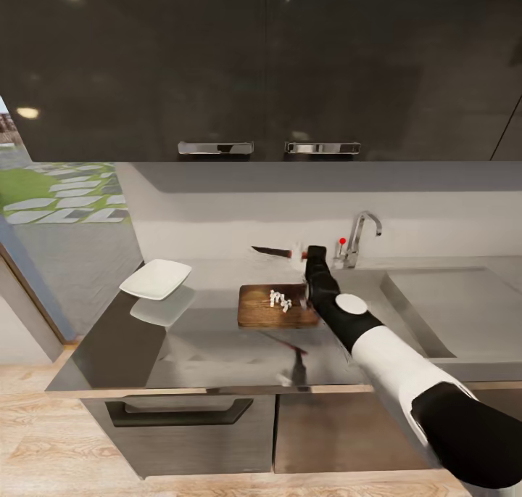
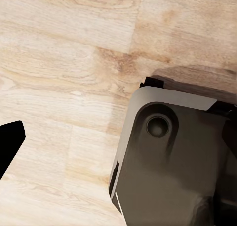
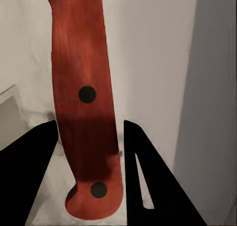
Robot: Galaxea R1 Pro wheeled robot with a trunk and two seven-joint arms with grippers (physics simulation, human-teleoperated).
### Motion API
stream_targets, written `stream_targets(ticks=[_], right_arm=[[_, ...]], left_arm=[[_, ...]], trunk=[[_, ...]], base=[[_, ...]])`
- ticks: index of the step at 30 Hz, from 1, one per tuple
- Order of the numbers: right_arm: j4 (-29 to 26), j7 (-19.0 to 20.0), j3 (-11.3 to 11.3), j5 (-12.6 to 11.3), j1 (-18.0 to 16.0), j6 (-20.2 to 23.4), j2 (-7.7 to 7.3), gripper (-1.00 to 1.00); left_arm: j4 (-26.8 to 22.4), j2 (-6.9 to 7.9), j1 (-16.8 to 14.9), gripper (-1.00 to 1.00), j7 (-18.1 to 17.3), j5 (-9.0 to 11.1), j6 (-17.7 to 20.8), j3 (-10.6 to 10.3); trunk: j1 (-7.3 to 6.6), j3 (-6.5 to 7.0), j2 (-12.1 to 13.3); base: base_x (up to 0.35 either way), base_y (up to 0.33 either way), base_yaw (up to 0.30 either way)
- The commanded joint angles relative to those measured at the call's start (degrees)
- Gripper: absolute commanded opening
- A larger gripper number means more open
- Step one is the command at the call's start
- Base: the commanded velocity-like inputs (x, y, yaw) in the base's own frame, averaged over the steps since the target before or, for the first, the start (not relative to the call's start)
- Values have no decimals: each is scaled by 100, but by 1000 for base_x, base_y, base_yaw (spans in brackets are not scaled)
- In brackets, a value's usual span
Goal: In the kitchen, take the Vidalia onion out of the sink, dice it on the chopping board with the paring knife, put the diced onion into the bowl on the countertop, then place both the paring knife and the chopping board into the sink.
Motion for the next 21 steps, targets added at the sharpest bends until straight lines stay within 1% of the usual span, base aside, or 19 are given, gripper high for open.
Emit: stream_targets(ticks=[1, 3, 5, 6, 7, 8, 10, 11, 12, 14, 16, 17, 18, 19, 20, 21], right_arm=[[-115, 58, -210, 51, -5, 32, -14, -100], [-290, 154, -673, 49, -5, 22, -25, -100], [-372, 373, -1060, 55, -5, 23, -33, -100], [-393, 494, -1201, 60, -5, 23, -39, -100], [-400, 548, -1261, 61, -5, 23, -43, -100], [-413, 653, -1369, 57, -5, 20, -67, -100], [-429, 896, -1637, 44, -5, 22, -207, -100], [-442, 1052, -1838, 22, -5, 23, -292, -100], [-485, 1248, -2087, -20, -5, 23, -362, -100], [-711, 1750, -2690, -127, -5, 33, -443, -100], [-1054, 2366, -3321, -187, -5, 68, -477, -100], [-1221, 2685, -3588, -196, -5, 111, -485, -100], [-1377, 2985, -3798, -196, -5, 202, -493, -100], [-1519, 3245, -3944, -194, -5, 352, -500, -100], [-1650, 3450, -4040, -195, -5, 569, -524, -100], [-1767, 3608, -4101, -198, -5, 831, -582, -100]], left_arm=[[19, -3, -9, 100, 0, 36, -30, -48], [19, -4, -9, 100, 0, 33, -30, -48], [19, -7, -9, 100, 0, 34, -30, -48], [19, -9, -9, 100, 0, 35, -30, -48], [19, -9, -9, 100, 0, 35, -30, -48], [19, -10, -9, 100, 0, 35, -30, -48], [19, -11, -9, 100, 0, 36, -30, -48], [19, -12, -9, 100, 0, 36, -30, -48], [19, -12, -9, 100, 0, 36, -30, -48], [19, -12, -9, 100, 0, 34, -30, -48], [19, -12, -9, 100, 0, 32, -30, -48], [19, -12, -9, 100, 0, 33, -30, -48], [19, -12, -9, 100, 0, 34, -30, -48], [19, -12, -9, 100, 0, 33, -30, -48], [19, -12, -9, 100, 0, 32, -30, -48], [19, -12, -9, 100, 0, 33, -30, -48]], trunk=[[4, -13, -12], [4, -13, -12], [4, -13, -12], [4, -13, -12], [4, -13, -12], [4, -13, -12], [4, -13, -12], [4, -13, -12], [4, -13, -12], [4, -13, -12], [4, -13, -12], [4, -13, -12], [4, -13, -12], [4, -13, -12], [4, -13, -12], [4, -13, -12]], base=[[0, 0, 0], [0, 0, 0], [0, 0, 0], [0, 0, 0], [0, 0, 0], [0, 0, 0], [0, 0, 0], [0, 0, 0], [0, 0, 0], [0, 0, 0], [0, 0, 0], [0, 0, 0], [0, 0, 0], [0, 0, 0], [0, 0, 0], [0, 0, 0]])
